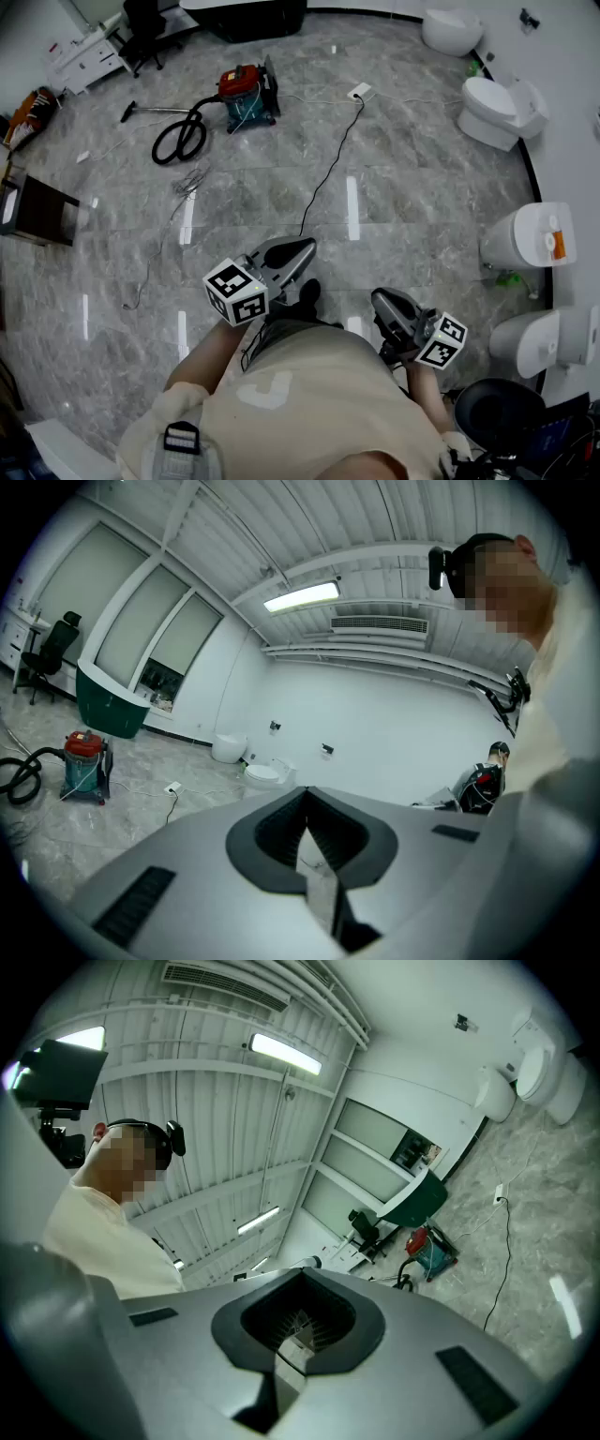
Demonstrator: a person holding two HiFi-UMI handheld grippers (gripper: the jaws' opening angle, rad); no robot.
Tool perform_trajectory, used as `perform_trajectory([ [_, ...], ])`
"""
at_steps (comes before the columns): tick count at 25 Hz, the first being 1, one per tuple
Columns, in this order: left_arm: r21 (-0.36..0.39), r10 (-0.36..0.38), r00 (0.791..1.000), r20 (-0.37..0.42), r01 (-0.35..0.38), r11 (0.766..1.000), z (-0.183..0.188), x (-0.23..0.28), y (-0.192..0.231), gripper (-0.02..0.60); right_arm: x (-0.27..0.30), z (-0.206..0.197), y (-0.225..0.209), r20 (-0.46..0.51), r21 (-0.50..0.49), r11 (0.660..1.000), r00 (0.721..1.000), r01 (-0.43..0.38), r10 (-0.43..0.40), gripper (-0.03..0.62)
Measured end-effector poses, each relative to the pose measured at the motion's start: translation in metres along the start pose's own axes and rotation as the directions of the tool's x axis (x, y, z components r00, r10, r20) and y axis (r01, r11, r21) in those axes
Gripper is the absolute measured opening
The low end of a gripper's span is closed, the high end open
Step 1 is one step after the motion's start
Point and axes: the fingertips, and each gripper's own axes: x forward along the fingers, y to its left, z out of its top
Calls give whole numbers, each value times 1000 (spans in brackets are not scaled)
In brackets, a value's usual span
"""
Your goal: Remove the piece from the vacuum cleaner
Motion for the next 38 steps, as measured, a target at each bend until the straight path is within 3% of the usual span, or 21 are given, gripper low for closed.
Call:
perform_trajectory([
  [11, -28, -5, 1000, 17, 6, 1000, 40, 3, 118, 5, 116, 32, -59, -57, -1, 1000, 998, 5, -5, 2],
  [20, -26, -43, 999, -9, 43, 999, 60, 66, 153, 5, 140, 62, -113, -68, 29, 999, 997, 35, -33, 2],
  [27, 67, 49, 996, -70, -44, 997, 66, 125, 181, 5, 141, 115, -170, -105, 35, 999, 994, -11, 15, 2],
  [30, 93, 115, 989, -98, -106, 990, 69, 163, 196, 5, 128, 155, -201, -132, 17, 999, 990, -41, 43, 2],
  [38, 106, 249, 966, -64, -242, 965, 92, 206, 208, 5, 127, 222, -255, -168, 47, 991, 977, -126, 133, 2],
])
